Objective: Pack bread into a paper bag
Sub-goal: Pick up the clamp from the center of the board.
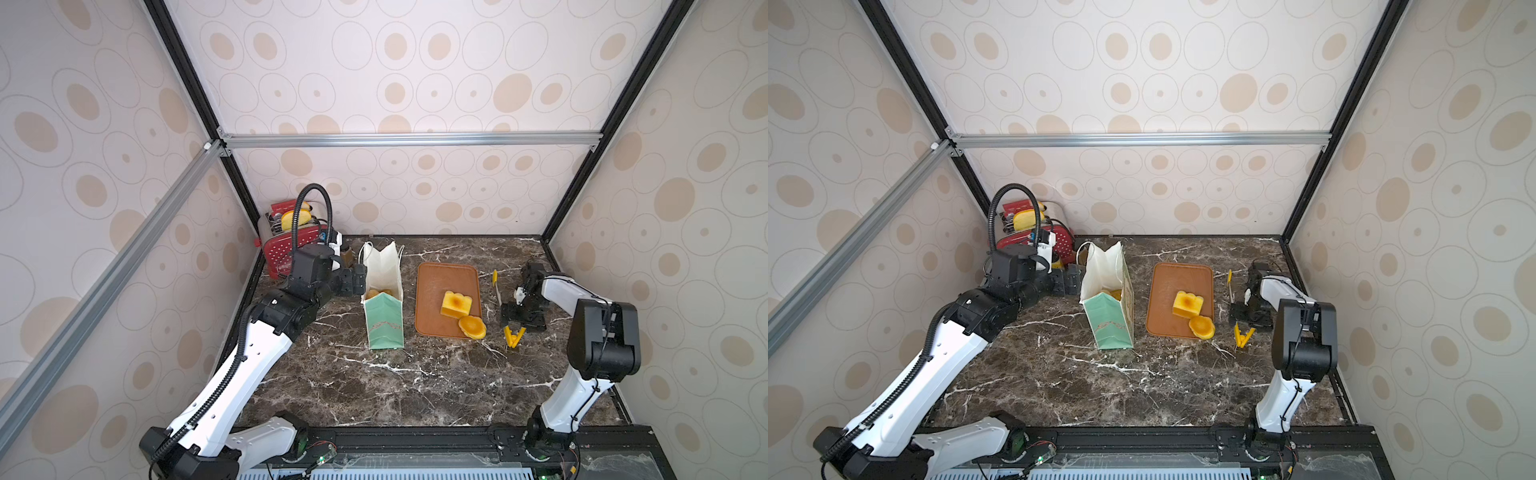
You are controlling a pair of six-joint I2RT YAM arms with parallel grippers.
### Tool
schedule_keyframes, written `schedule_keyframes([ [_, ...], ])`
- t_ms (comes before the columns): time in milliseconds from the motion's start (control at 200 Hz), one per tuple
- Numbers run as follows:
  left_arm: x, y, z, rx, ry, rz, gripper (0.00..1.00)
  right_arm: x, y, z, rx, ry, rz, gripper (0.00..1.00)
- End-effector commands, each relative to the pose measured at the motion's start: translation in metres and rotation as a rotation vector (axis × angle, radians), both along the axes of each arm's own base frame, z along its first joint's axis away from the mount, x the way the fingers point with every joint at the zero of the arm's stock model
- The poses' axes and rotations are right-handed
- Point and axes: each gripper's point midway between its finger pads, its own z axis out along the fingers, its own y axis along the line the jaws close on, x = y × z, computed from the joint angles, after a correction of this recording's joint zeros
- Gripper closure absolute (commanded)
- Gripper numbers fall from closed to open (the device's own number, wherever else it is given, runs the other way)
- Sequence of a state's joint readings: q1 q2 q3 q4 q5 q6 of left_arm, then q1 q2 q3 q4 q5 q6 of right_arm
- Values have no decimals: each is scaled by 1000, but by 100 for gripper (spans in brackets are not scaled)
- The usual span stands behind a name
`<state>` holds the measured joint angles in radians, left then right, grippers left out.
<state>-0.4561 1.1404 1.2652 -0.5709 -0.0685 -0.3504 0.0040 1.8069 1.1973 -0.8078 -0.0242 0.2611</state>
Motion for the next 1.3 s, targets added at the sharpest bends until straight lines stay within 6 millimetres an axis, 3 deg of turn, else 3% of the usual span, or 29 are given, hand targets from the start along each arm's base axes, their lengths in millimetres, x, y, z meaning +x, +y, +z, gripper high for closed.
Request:
schedule_keyframes([
  [0, 0, -1, 14, -5, -19, -12, 1, -1, -1, 3, -26, -22, 23, 8],
  [65, -1, -1, 14, -7, -18, -11, 1, 0, -3, 0, -36, -18, 12, 0],
  [215, -3, 1, 15, -5, -18, -3, 1, 3, -3, -5, -31, -35, -24, 0],
  [656, -11, 10, 16, 9, -22, 20, 1, 26, 6, 8, -86, -224, -157, 0],
  [1292, -20, 18, 18, 26, -9, 36, 1, 18, 4, -21, -114, -91, -164, 2],
])
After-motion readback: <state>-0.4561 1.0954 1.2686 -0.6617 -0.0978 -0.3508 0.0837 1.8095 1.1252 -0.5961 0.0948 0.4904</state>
